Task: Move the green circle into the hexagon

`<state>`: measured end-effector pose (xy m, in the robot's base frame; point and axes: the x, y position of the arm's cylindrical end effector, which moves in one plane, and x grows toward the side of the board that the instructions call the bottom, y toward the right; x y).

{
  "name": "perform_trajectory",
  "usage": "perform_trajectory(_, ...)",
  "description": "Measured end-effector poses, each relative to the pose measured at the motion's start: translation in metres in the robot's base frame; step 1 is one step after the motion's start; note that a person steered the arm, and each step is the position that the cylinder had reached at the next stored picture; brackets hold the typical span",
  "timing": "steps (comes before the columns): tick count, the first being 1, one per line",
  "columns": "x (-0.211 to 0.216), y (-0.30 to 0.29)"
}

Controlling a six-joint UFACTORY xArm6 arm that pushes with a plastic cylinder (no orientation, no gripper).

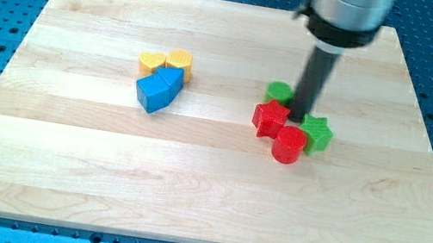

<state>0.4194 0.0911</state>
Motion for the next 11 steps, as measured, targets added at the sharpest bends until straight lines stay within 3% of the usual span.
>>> perform_trajectory(1,-0.011,-0.055)
perform_trajectory(2,-0.025,0.0)
perform_trajectory(3,-0.06,-0.011)
perform_trajectory(5,-0.028,-0.063)
perform_trajectory(6,-0.03,-0.027)
perform_trajectory(8,-0.016,-0.108)
perform_trajectory(11,-0.036,-0.086)
